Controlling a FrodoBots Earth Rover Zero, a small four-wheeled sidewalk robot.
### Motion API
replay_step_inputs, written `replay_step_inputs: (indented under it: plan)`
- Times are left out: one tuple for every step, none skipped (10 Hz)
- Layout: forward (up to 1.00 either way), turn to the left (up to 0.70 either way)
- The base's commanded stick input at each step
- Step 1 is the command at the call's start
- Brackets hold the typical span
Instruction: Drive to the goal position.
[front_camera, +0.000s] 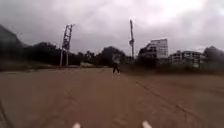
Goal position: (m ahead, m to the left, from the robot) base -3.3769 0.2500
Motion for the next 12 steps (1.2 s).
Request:
replay_step_inputs:
  plan:
    - [0.70,0.10]
    - [0.70,0.13]
    - [0.70,0.16]
    - [0.70,0.16]
    - [0.70,0.14]
    - [0.70,0.06]
    - [0.70,0.04]
    - [0.70,0.07]
    - [0.70,0.10]
    - [0.70,0.15]
    - [0.70,0.03]
    - [0.70,0.00]
